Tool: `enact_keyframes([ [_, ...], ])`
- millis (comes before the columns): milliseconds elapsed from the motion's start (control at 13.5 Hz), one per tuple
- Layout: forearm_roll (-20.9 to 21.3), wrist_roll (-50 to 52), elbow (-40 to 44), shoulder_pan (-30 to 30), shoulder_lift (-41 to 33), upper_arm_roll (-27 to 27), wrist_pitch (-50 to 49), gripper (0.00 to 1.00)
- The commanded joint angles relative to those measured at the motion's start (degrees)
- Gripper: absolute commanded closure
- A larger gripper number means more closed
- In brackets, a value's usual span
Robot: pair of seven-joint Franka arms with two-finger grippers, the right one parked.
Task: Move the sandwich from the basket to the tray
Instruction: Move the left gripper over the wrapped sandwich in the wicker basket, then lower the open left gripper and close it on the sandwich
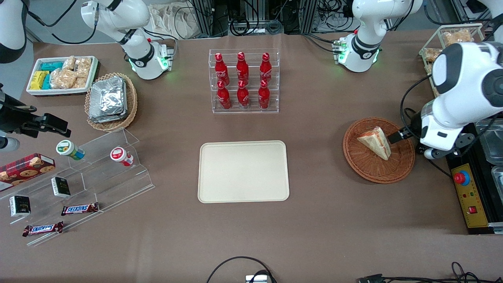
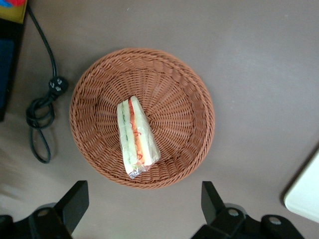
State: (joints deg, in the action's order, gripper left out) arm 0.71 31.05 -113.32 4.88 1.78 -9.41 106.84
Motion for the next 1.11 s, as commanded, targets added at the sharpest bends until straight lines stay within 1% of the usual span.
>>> enact_keyframes([
  [0,0.52,5.15,-9.35,-0.23,-4.24,0.27,6.61,0.0],
  [148,0.43,8.13,-13.67,-0.22,-5.2,0.27,10.66,0.0],
  [370,0.7,12.79,-17.01,-0.4,-5.03,0.27,14.43,0.0],
  [519,0.79,13.25,-20.79,-0.4,-5.38,0.27,18.83,0.0],
  [1037,0.7,14.74,-29.41,0.21,-4.59,0.36,31.05,0.0],
])
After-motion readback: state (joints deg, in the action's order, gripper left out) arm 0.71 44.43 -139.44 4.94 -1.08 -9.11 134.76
